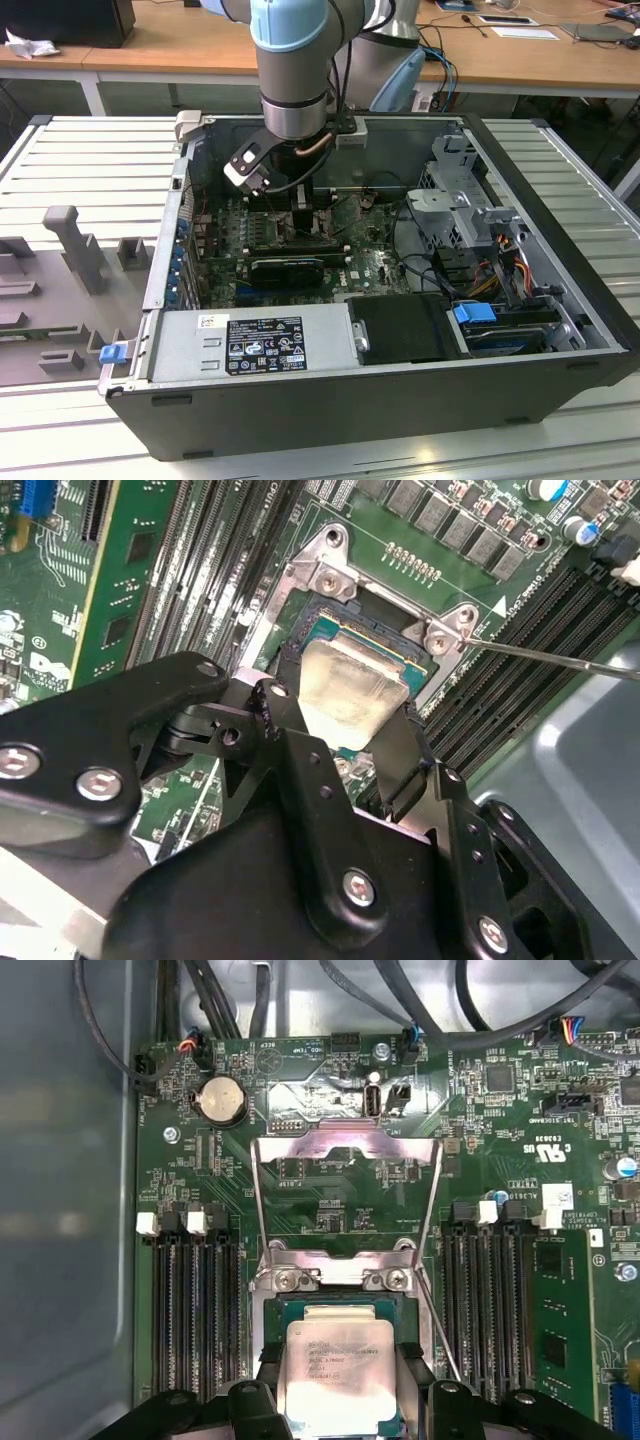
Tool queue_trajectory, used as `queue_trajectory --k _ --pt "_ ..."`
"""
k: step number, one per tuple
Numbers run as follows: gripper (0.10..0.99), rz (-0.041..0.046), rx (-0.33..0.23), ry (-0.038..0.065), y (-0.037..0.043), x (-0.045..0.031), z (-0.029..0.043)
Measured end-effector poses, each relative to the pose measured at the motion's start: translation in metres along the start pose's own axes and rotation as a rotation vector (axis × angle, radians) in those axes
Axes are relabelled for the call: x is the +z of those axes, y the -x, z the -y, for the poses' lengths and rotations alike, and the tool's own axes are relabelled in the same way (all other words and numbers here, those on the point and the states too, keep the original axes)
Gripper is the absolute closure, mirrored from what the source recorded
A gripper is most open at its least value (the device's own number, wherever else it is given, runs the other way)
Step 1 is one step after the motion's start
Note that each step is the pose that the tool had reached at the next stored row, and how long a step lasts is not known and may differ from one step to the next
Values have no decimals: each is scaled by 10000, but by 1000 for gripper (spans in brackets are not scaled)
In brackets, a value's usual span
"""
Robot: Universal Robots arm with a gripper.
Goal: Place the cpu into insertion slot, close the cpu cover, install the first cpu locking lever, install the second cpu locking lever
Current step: 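Place the cpu into insertion slot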
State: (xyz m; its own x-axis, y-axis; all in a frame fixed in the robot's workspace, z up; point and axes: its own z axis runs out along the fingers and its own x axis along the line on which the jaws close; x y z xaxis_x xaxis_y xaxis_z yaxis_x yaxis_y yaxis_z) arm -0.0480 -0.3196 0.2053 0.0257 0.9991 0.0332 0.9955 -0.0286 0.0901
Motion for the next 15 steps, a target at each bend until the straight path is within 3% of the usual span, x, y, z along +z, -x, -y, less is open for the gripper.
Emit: queue_trajectory --k 9,11,12,15 --pt "561 -2 -6 1 1 35 12" --pt "545 -1 -6 0 1 35 13" --pt "482 -1 -6 1 1 36 13" --pt "482 -6 -6 1 1 35 12"
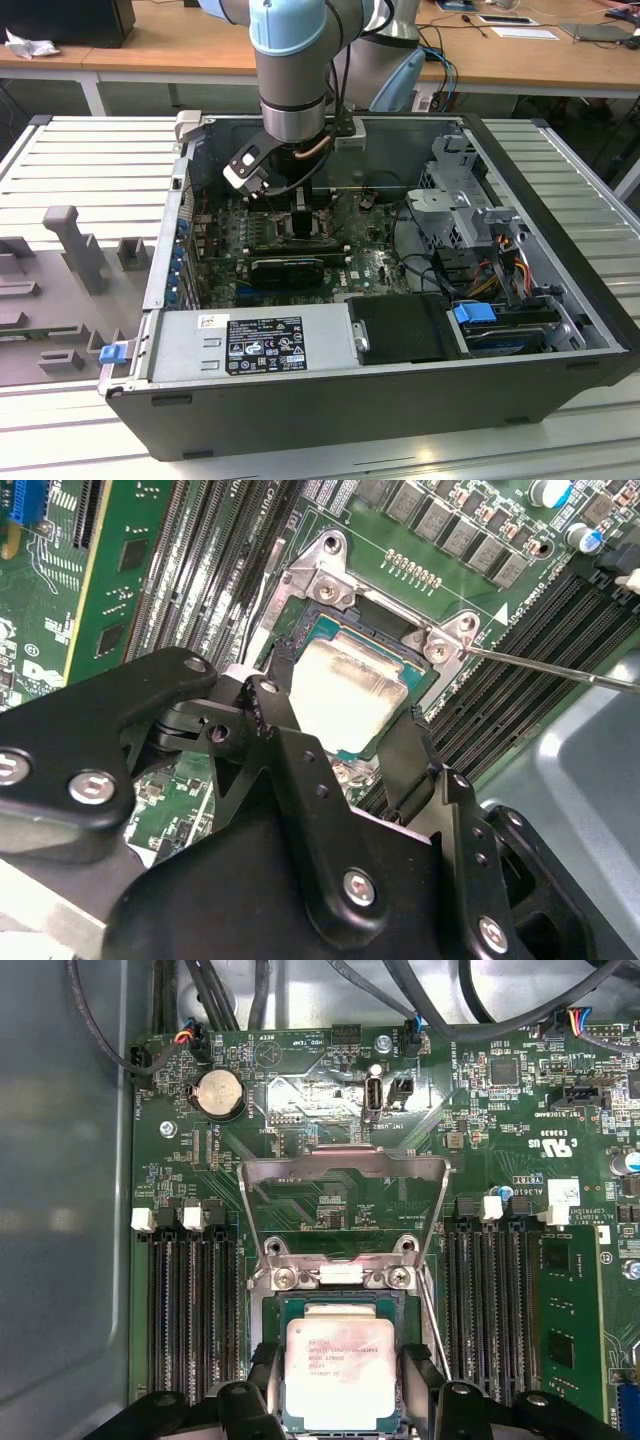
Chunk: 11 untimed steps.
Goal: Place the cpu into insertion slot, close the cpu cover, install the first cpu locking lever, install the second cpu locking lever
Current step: 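Place the cpu into insertion slot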
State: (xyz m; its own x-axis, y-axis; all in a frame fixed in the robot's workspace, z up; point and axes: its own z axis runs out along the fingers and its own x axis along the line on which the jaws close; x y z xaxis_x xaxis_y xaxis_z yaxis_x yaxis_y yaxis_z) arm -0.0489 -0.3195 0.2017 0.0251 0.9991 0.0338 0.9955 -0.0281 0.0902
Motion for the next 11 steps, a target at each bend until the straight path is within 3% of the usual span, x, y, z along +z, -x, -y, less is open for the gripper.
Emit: queue_trajectory --k 6,8,11 --pt "482 2 0 -2 2 -2 0" --pt "565 4 -2 -2 6 -2 0" --pt "569 -5 -69 -3 17 -2 5"
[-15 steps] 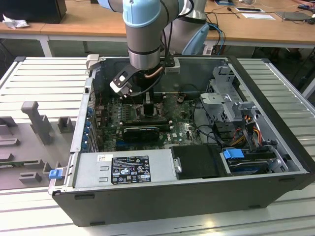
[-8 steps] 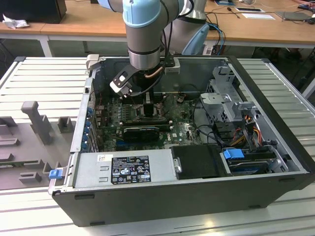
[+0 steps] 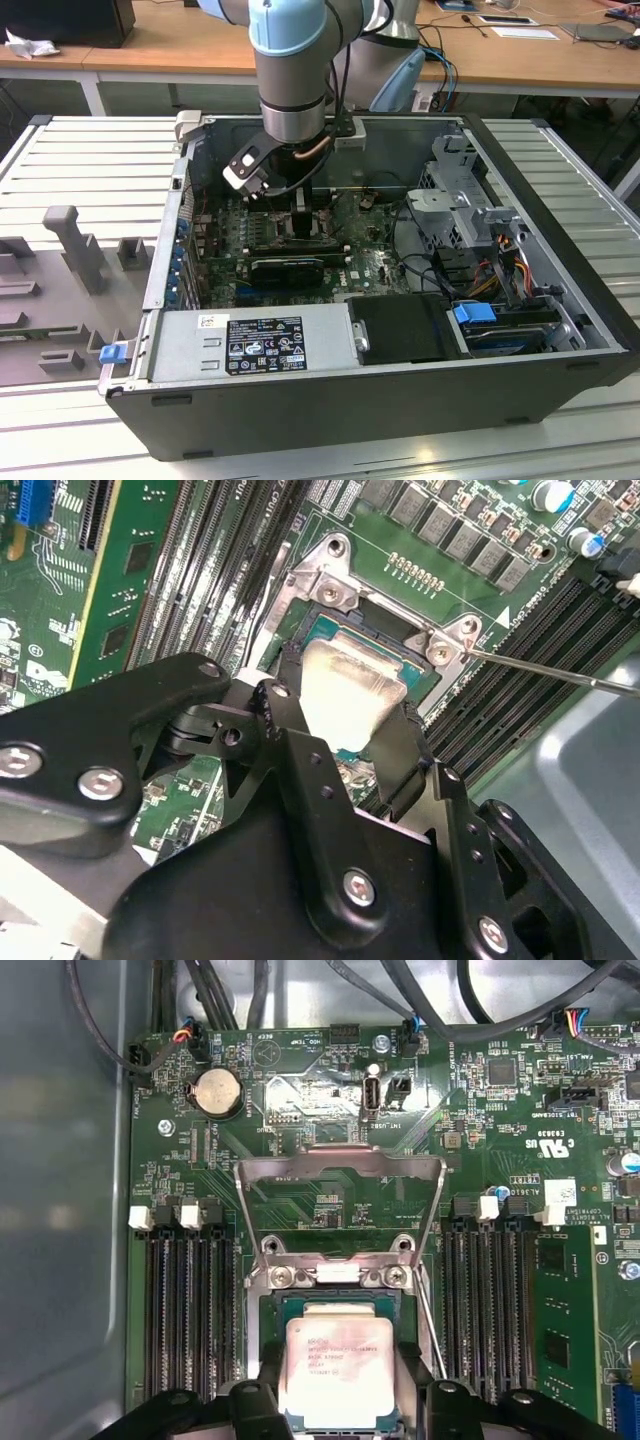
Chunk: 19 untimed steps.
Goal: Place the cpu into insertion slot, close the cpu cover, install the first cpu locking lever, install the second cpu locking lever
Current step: 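Place the cpu into insertion slot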
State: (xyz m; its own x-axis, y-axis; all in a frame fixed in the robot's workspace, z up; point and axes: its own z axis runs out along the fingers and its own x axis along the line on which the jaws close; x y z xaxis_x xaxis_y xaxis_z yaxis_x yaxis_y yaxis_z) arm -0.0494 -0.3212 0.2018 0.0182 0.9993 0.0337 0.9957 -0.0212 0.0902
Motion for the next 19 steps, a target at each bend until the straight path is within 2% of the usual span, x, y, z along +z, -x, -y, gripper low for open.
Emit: queue_trajectory --k 5,6,14,15,16,17,19 --pt "557 1 -5 -1 2 -1 4" --pt "494 1 -4 -1 1 -1 3" --pt "506 2 17 -8 -7 -162 -12" --pt "639 2 19 -8 -7 -173 -13" --pt "639 2 19 -8 -8 -182 -14" --pt "757 2 21 -8 -8 -198 -16" --pt "878 2 24 -8 -9 -216 -17"
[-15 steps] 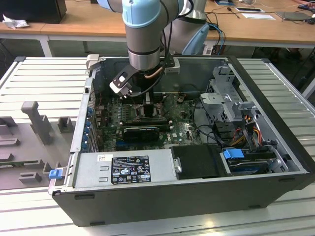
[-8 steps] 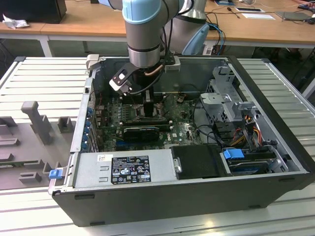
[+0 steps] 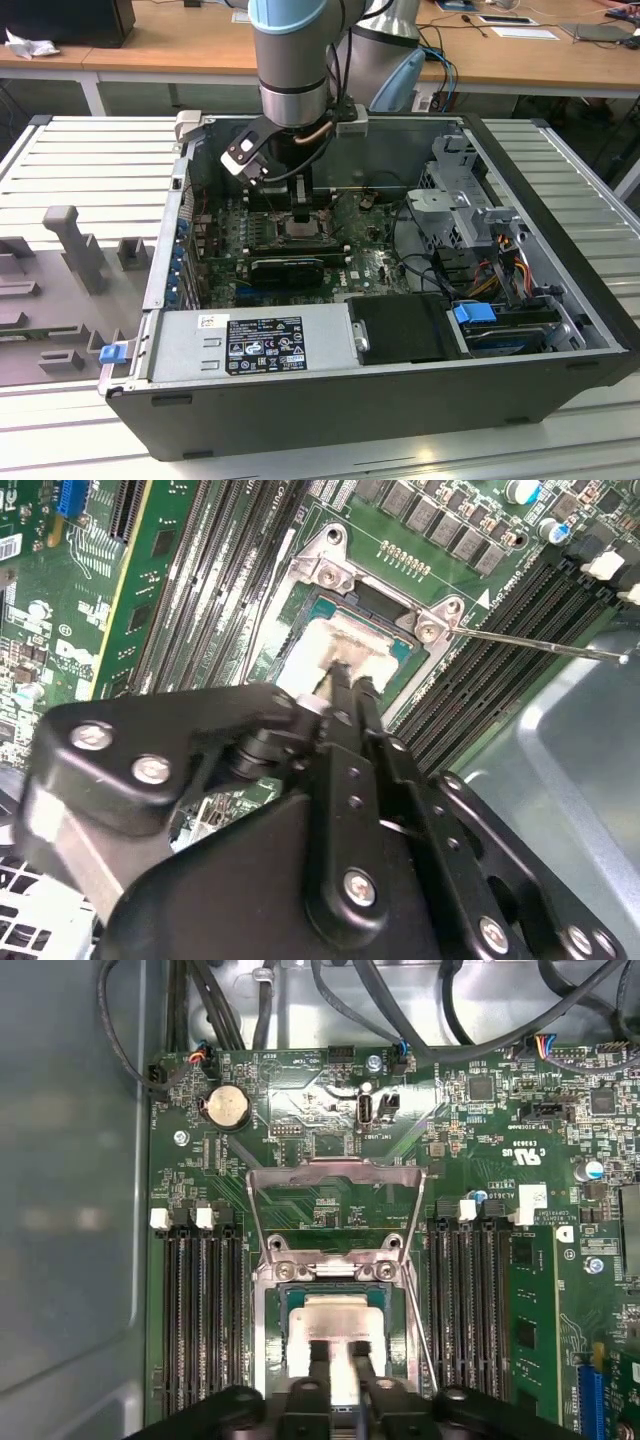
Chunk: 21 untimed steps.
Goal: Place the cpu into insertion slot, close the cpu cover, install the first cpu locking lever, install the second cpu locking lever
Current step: 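Place the cpu into insertion slot, then close the cpu cover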
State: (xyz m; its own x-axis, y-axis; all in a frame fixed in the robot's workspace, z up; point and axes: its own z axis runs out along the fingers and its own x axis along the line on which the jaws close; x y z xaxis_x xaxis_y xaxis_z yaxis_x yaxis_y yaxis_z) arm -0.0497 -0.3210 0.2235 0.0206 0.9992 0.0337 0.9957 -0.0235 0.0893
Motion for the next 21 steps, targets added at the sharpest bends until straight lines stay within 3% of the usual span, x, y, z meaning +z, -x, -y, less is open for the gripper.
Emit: queue_trajectory --k 2,7,14,21 --pt "980 1 3 0 0 -14 -1" --pt "980 1 5 0 -1 -36 -3" --pt "980 2 12 0 -5 -150 -13" --pt "980 -25 19 -3 4 -151 -67"
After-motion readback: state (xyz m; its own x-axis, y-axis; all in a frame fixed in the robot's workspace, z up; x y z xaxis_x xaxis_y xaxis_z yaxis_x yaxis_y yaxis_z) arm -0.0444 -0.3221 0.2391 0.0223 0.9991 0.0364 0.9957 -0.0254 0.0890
